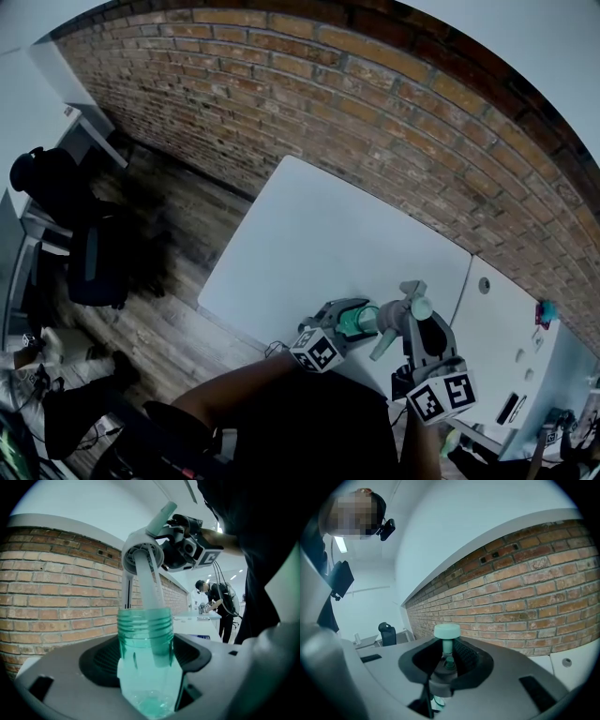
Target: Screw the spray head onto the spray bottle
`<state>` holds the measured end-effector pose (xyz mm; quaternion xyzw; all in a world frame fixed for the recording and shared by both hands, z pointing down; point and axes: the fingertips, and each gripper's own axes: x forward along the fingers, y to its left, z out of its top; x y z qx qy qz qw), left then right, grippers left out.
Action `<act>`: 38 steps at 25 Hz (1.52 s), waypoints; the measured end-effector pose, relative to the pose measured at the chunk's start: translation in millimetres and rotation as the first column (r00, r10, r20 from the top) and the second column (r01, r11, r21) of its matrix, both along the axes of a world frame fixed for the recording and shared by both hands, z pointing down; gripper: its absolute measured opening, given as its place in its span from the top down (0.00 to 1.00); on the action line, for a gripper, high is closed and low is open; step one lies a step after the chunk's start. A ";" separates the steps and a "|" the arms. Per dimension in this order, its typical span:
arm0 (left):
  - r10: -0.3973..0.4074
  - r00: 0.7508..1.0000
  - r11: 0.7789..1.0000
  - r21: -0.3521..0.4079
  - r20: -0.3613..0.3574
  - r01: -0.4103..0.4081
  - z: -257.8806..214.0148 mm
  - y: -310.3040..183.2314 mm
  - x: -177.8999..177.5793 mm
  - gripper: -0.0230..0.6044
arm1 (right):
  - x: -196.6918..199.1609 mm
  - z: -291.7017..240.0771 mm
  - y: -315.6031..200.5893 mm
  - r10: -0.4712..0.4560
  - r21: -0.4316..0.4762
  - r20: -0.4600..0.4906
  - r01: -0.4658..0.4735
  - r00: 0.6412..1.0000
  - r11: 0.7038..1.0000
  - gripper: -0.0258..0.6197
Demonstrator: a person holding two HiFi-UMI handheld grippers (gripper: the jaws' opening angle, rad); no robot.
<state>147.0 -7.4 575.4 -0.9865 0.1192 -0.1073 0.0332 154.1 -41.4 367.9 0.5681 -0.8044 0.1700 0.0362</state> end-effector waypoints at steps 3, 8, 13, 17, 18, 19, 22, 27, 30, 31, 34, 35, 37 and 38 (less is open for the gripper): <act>-0.006 1.000 1.000 -0.002 -0.004 0.006 -1.4 -1.1 -1.5 0.45 | 0.2 6.9 0.8 0.000 -0.012 0.011 0.000 1.000 1.000 0.86; -0.002 1.000 1.000 -0.005 0.000 0.002 -0.8 -0.3 -0.7 0.45 | 4.8 14.7 1.5 0.008 -0.027 0.026 -0.008 1.000 1.000 0.86; 0.001 1.000 1.000 0.000 -0.002 -0.001 -1.0 -0.3 -0.7 0.45 | 3.3 22.6 1.9 0.006 -0.041 0.026 -0.005 1.000 0.999 0.86; -0.001 1.000 1.000 -0.005 -0.004 0.001 -1.1 0.2 -0.8 0.45 | 2.5 29.3 2.2 0.001 -0.052 0.018 -0.001 1.000 0.999 0.86; -0.003 1.000 1.000 -0.003 -0.007 0.003 -1.2 0.1 -0.5 0.45 | 2.7 31.4 2.3 0.001 -0.057 0.017 0.000 1.000 0.998 0.86; -0.004 1.000 1.000 0.001 -0.009 0.004 -1.3 0.0 -0.4 0.45 | 3.0 33.5 2.5 0.001 -0.061 0.016 0.000 1.000 0.998 0.86; -0.005 1.000 1.000 0.005 -0.005 0.005 -1.4 -0.7 -1.1 0.45 | 3.6 38.9 2.3 0.002 -0.072 0.014 -0.001 1.000 0.997 0.86; -0.005 1.000 1.000 0.003 -0.007 0.005 -1.5 -0.3 -0.5 0.45 | 2.8 51.3 4.6 -0.002 -0.096 0.011 0.003 1.000 0.995 0.86; -0.002 1.000 1.000 0.001 0.001 0.002 -0.4 0.5 -0.7 0.45 | 0.9 59.5 6.0 -0.007 -0.111 0.004 0.007 1.000 0.994 0.86; -0.001 1.000 1.000 0.000 0.005 0.001 0.1 0.5 -0.7 0.45 | 0.7 61.8 6.3 -0.008 -0.115 0.003 0.008 1.000 0.993 0.86; -0.003 1.000 1.000 0.003 -0.001 0.003 -0.4 0.1 -0.3 0.45 | -0.4 67.5 7.3 -0.009 -0.125 0.005 0.010 1.000 0.992 0.86; -0.003 1.000 1.000 0.004 -0.003 0.003 -0.4 0.1 -0.4 0.45 | -1.0 68.8 7.4 -0.009 -0.127 0.004 0.010 1.000 0.992 0.86; -0.002 1.000 1.000 0.003 0.000 0.002 0.0 0.0 -1.0 0.45 | -1.6 70.4 7.3 -0.005 -0.126 0.001 0.005 1.000 0.992 0.86; -0.002 1.000 1.000 0.002 0.000 0.002 -0.2 -0.1 -1.2 0.45 | -1.5 71.0 7.2 -0.001 -0.124 0.001 0.001 1.000 0.992 0.86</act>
